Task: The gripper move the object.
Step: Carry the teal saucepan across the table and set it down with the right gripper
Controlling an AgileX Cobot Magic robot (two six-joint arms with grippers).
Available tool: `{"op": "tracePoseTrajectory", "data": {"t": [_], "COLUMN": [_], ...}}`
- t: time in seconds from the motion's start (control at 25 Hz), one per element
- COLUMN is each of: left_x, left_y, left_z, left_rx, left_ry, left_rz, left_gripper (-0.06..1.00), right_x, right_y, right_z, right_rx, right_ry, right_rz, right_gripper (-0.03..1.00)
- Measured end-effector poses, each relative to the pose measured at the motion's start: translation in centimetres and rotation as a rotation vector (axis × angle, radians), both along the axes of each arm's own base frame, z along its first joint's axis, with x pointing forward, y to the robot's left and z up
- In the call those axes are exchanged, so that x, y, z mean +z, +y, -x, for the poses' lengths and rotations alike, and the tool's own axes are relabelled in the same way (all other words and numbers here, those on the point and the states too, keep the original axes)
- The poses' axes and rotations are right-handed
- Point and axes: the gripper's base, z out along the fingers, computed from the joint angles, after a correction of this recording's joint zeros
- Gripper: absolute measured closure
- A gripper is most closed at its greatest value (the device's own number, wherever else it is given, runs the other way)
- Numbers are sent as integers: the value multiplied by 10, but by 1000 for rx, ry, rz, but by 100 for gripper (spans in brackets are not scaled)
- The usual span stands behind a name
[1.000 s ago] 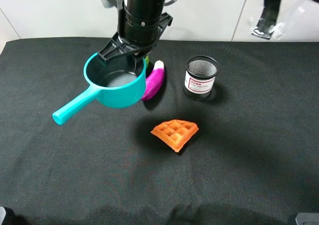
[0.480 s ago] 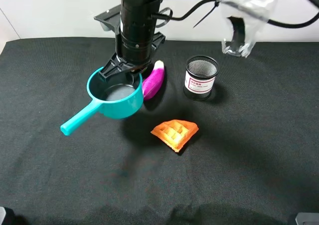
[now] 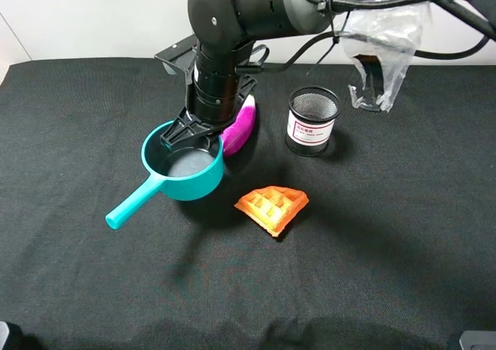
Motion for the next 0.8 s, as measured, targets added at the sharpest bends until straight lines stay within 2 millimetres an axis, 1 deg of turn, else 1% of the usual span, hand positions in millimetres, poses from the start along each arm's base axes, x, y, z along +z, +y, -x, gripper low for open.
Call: {"op": "tracePoseTrajectory", "data": {"t": [0.16,0.36,0.8], "left_x": [0,0,0], "left_y": [0,0,0], "left_z": [0,0,0], "left_rx": [0,0,0], "left_ry": [0,0,0], "left_rz": [0,0,0], "left_gripper": [18,18,18], "right_x": [-2,-18,-35], "right_y": [1,3,7], "right_z": [-1,0,-2], "right_rx": [-1,-15,-20], "right_ry": [-5,34,35], "right_rz": [-11,-1,-8], "right_gripper": [97,97,97]}}
